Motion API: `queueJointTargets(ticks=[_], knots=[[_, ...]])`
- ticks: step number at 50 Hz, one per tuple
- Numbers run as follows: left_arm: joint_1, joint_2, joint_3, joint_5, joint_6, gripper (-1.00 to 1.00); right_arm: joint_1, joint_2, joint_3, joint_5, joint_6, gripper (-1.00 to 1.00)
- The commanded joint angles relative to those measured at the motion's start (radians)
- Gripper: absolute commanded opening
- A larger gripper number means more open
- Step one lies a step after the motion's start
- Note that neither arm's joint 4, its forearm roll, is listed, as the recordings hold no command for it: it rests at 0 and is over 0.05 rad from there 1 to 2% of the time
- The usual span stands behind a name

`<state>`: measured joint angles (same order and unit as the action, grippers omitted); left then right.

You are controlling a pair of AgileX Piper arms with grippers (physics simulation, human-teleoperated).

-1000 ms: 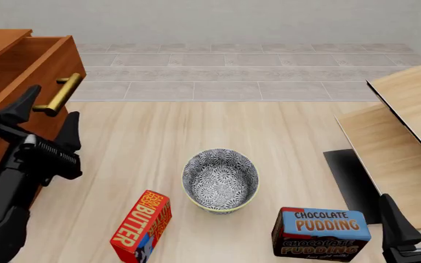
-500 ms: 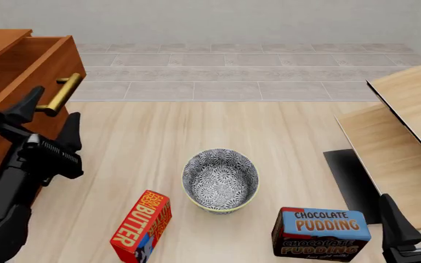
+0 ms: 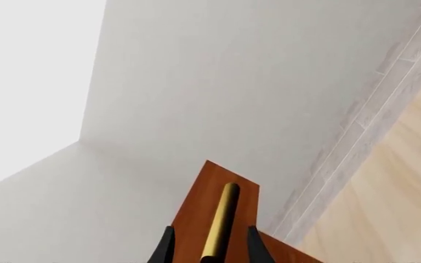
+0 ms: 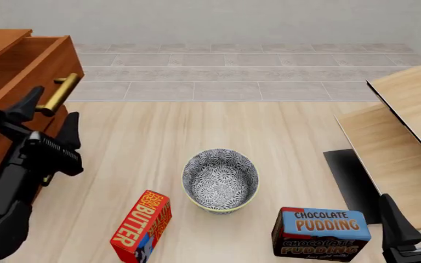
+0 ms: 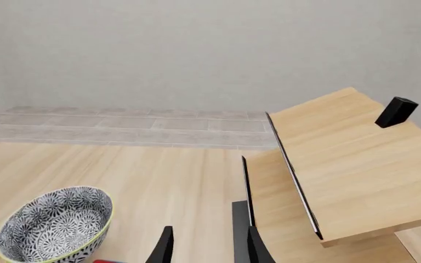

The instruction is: Close the top drawer of the cabinet.

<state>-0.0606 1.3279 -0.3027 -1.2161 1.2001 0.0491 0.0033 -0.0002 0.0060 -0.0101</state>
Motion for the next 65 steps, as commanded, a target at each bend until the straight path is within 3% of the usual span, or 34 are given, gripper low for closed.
queueJointTargets(ticks=[1,65], knots=[[0.033,0.020,-0.016,-0.004,-0.001,1.00,0.000,0.001,0.000,0.000,-0.001,1.00],[0.065,0.017,-0.015,-0.004,-0.001,1.00,0.003,-0.001,0.000,0.000,-0.004,1.00]])
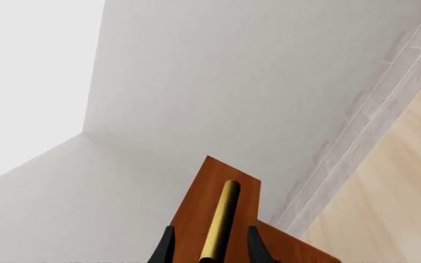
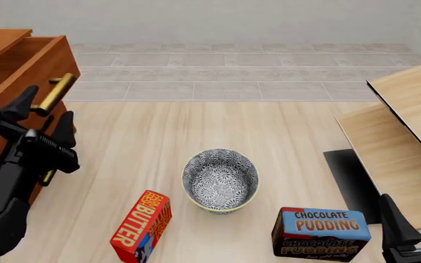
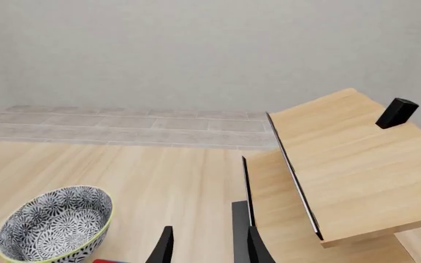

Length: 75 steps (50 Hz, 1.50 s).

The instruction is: Close the top drawer of the cabinet.

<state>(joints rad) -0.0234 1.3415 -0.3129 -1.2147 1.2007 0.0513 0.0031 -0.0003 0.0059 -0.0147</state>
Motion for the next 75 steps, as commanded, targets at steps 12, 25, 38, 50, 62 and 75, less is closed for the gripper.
queueJointTargets(ticks=[12,25,38,50,62,75], knots=[[0.038,0.007,-0.013,-0.005,-0.007,1.00,0.001,-0.001,0.000,-0.001,0.001,1.00],[0.047,0.005,-0.016,-0.005,-0.010,1.00,0.001,0.000,0.000,-0.001,-0.001,1.00],[0.055,0.005,-0.013,-0.005,-0.010,1.00,0.001,0.001,0.000,-0.001,-0.003,1.00],[0.065,0.014,-0.022,-0.005,-0.009,1.00,0.000,0.001,0.000,-0.001,-0.002,1.00],[0.078,0.018,-0.023,-0.005,-0.007,1.00,0.000,0.000,0.000,-0.002,-0.002,1.00],[0.088,0.020,-0.022,-0.005,-0.012,1.00,0.000,0.000,0.000,-0.002,-0.004,1.00]])
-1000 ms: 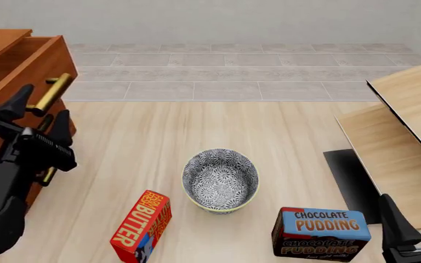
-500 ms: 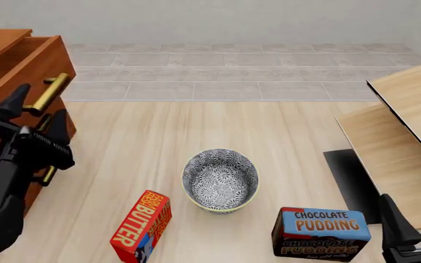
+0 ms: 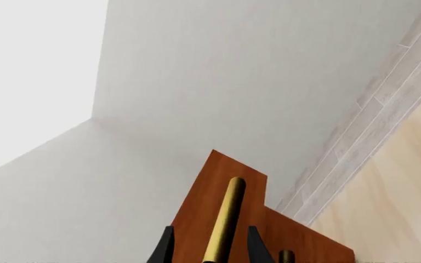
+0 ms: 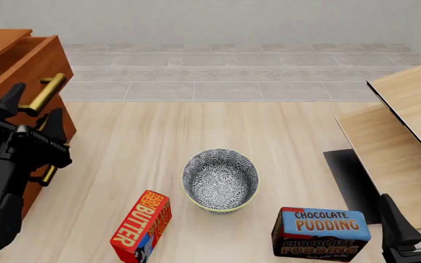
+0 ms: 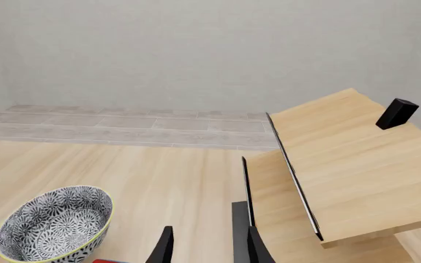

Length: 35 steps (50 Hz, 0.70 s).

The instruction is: Close the top drawer of the cabinet.

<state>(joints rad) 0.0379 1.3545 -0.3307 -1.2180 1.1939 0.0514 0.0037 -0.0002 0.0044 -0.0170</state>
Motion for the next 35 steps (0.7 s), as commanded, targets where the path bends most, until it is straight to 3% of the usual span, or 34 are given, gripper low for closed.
queueJointTargets(ticks=[1,35], knots=[[0.027,0.006,-0.001,-0.002,-0.005,1.00,0.000,0.000,0.000,0.000,-0.002,1.00],[0.057,0.012,-0.004,-0.002,-0.008,1.00,-0.003,-0.001,0.000,-0.001,-0.004,1.00]])
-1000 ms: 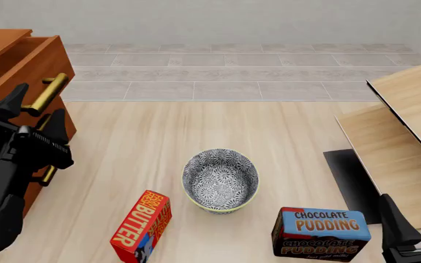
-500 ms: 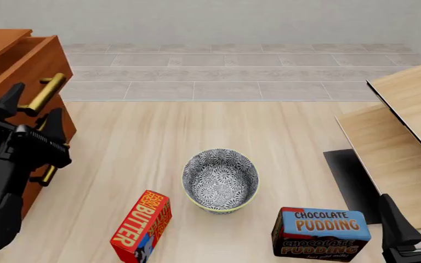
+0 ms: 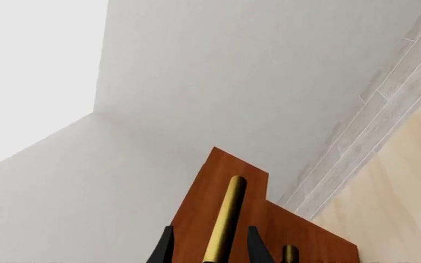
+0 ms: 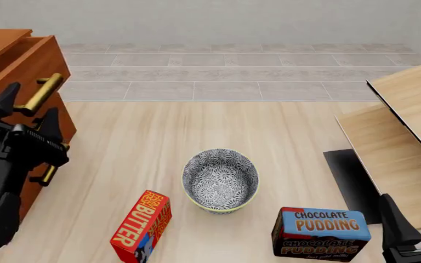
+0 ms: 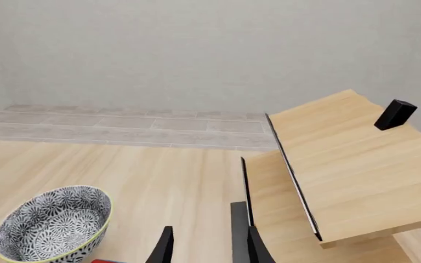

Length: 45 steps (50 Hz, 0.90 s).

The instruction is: Close the top drawer of the cabinet.

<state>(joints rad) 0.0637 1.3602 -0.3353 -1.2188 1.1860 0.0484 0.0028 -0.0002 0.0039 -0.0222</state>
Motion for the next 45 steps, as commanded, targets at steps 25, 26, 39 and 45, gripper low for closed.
queueJointTargets(ticks=[25,26,39,45], knots=[[0.069,0.015,-0.019,-0.001,-0.012,1.00,-0.002,0.000,0.000,0.000,0.003,1.00],[0.069,0.016,-0.019,-0.001,-0.012,1.00,-0.002,0.000,0.000,0.000,0.003,1.00],[0.081,0.022,-0.024,-0.001,-0.018,1.00,-0.002,0.001,0.000,0.001,0.000,1.00],[0.095,0.022,-0.025,-0.001,-0.022,1.00,-0.001,0.000,0.000,0.001,-0.003,1.00]])
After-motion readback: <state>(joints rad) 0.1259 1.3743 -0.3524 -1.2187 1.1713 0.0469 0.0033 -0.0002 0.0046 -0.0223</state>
